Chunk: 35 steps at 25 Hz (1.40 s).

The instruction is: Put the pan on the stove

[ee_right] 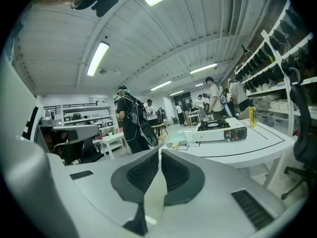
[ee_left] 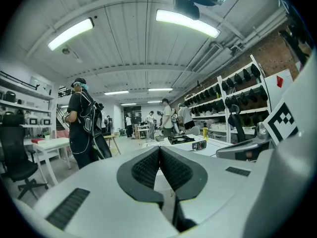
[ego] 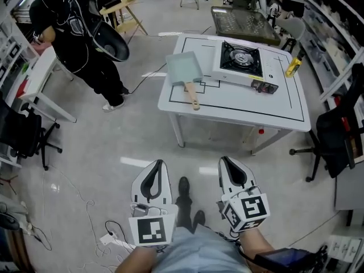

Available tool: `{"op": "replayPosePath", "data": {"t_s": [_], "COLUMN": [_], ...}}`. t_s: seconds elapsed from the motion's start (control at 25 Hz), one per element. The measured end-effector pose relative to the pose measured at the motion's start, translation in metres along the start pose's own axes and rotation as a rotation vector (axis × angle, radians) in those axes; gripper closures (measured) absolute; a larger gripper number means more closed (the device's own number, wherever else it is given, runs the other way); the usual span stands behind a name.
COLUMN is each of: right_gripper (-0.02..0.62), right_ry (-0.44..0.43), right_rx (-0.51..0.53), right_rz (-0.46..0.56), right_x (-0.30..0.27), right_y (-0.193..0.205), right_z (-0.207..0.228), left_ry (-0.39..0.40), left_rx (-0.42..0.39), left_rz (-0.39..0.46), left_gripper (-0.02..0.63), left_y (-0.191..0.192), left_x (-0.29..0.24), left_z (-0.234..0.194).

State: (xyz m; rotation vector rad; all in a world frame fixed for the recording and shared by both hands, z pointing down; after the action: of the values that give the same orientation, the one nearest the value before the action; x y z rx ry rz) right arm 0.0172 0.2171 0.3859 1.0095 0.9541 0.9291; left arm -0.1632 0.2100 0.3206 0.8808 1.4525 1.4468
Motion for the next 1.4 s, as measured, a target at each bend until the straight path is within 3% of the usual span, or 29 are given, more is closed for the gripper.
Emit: {"op": "replayPosePath", "data": {"t_s": [0.36,0.72,1.0,1.4], "right_gripper": [0.545,0.545,0.545,0.545], "right_ry": [0.006,0.045,0.061,0.055], "right_rx": [-0.019,0.035,0.055,0.03], "right_rz": [-0.017,0.07,0.142,0.107], "right_x": [-0.1,-0.176,-0.204,-0.24], "right_y": [-0.021,-0.087,-0.111,-0.105], "right_z": [0.012,0.01,0.013,0.04], "left_ry": [0.017,0.042,0.064,0.05], "left_rx": [0.011,0.008,-0.016,-0.028], "left_rz": [-0.008,0.103,0.164,0.121], "left_gripper": [0.588,0.588,0.588,0.588], "left_y": [-0.008,-0.052,-0.065,-0.056], "left_x": [-0.093,-0.165,-0.191,-0.229], "left_z": [-0.055,-0.112,-0.125,-0.128]}}
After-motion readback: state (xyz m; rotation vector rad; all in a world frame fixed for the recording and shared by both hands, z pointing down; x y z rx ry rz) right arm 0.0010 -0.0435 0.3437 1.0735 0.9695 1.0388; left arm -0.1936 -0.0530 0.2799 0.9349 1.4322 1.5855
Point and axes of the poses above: the fingertips, and each gripper's own axes: x backward along the fingers, z to its right, y out of its underside, the point moved 4 cm from there along x, backward along the fingers, and after that the axes turned 2 degrees about z, right-handed, at the moved point
